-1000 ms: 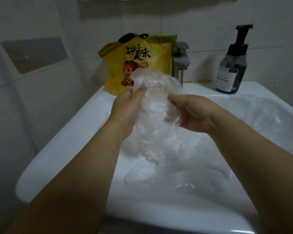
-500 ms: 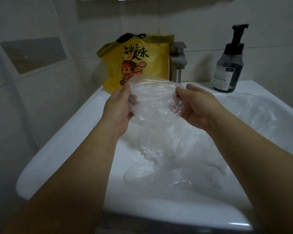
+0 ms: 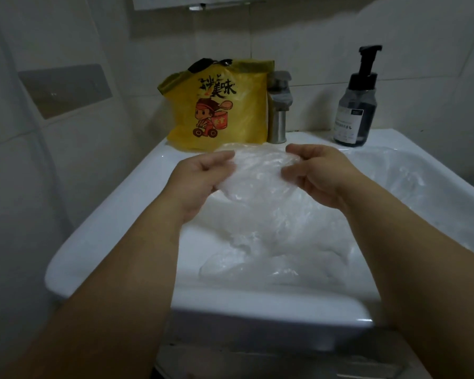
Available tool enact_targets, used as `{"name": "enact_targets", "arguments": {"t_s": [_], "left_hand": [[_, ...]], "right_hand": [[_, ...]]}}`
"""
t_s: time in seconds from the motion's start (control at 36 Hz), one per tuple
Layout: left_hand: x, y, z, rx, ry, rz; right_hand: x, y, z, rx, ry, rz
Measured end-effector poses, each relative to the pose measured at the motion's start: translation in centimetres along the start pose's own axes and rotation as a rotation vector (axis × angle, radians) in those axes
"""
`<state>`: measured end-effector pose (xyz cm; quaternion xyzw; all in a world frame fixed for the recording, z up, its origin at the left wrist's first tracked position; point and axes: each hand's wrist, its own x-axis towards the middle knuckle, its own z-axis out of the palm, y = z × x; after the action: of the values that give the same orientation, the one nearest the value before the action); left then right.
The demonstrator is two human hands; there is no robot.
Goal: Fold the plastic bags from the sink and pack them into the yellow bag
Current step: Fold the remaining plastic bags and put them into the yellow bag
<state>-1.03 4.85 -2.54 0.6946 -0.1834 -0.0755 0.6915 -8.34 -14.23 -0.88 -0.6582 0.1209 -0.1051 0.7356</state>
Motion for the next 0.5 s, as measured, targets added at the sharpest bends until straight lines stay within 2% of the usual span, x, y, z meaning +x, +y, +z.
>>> {"name": "enact_targets", "arguments": {"t_s": [0.17,0.31,0.42,0.5], "left_hand": [[0.0,-0.9,-0.4,0.365,0.092,0.127],[0.3,-1.2,-0.8,0.538,0.131,0.141],[0.5,-0.9,-0.8,0.396,0.124,0.071],[0.4,0.0,-0.3,0.095,0.092,-0.005]], "right_hand": [[0.3,0.6,-0.3,-0.365,0.068,-0.057],[0.3,0.7,-0.1,-0.539,0.088,-0.128],[0.4,0.5,-0.1,-0.501,0.104,-0.131],[0.7,0.3,-0.1,-0.319,0.089,-0.121]]}}
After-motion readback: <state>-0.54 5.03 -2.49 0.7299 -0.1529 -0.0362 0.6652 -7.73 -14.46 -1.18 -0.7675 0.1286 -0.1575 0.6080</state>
